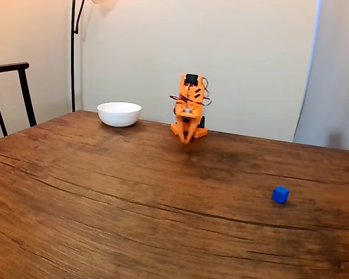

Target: Grasp the cube and drop it in the bowl

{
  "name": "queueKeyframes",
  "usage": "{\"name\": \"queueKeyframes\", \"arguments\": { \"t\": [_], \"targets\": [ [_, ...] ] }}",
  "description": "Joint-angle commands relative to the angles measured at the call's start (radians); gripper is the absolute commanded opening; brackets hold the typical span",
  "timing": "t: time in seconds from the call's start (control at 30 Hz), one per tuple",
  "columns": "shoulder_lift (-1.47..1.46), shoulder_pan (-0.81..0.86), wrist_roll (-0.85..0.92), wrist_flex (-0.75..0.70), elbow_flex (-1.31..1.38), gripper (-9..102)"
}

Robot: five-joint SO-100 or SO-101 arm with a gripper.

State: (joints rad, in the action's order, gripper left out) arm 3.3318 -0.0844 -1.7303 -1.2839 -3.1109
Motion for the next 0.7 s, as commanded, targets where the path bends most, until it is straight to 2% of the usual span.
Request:
{"name": "queueKeyframes", "arguments": {
  "t": [0.0, 0.27, 0.67],
  "targets": [
    [-0.008, -0.089, 0.008, 0.092, 0.014, -1],
    [-0.009, -0.304, 0.008, 0.453, 0.0, -1],
    [-0.009, -0.472, 0.092, 0.589, 0.026, 0]
  ]
}}
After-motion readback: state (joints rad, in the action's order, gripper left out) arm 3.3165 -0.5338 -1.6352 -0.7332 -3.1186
